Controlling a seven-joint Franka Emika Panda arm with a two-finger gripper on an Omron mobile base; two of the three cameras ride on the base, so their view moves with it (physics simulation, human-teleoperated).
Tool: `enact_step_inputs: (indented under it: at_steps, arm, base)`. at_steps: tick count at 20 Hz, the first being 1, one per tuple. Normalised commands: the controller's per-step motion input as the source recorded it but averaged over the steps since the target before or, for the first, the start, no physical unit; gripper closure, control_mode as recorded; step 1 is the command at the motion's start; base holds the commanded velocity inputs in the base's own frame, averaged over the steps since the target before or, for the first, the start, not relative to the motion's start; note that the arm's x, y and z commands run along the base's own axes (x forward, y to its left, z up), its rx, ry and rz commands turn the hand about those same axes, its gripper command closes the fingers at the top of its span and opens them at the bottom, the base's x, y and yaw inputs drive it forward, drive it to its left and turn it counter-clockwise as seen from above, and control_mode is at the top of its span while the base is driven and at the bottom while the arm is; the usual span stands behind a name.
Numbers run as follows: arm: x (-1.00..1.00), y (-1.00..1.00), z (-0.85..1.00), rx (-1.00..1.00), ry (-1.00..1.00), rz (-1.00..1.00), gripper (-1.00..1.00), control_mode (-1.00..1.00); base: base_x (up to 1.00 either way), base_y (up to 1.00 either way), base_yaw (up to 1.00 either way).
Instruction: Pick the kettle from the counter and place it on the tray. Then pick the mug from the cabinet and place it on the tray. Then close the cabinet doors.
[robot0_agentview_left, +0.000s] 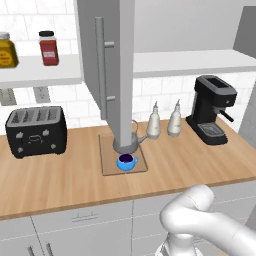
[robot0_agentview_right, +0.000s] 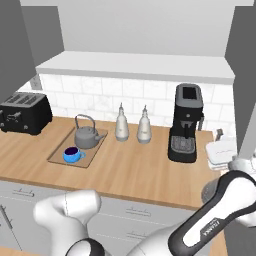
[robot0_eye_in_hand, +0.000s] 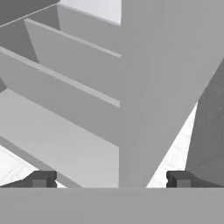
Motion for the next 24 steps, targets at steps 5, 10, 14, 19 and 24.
enact_step_inputs:
  at_steps: [5, 10, 14, 19, 24]
  arm:
    - [-0.39, -0.08, 0.53, -0.15, -0.26, -0.01, -1.0, -1.0]
    - [-0.28, 0.15, 0.52, -0.29, -0.32, 0.0, -1.0, -1.0]
    - [-0.1, 0.31, 0.52, -0.33, -0.3, 0.0, -1.0, -1.0]
    - [0.0, 0.41, 0.51, -0.29, -0.17, 0.0, -1.0, -1.0]
    - [0.09, 0.51, 0.43, -0.24, -0.01, 0.0, -1.0, -1.0]
  base:
    - [0.0, 0.0, 0.0]
    - [0.0, 0.0, 0.0]
    - [0.0, 0.0, 0.0]
    - [0.0, 0.0, 0.0]
    - [0.0, 0.0, 0.0]
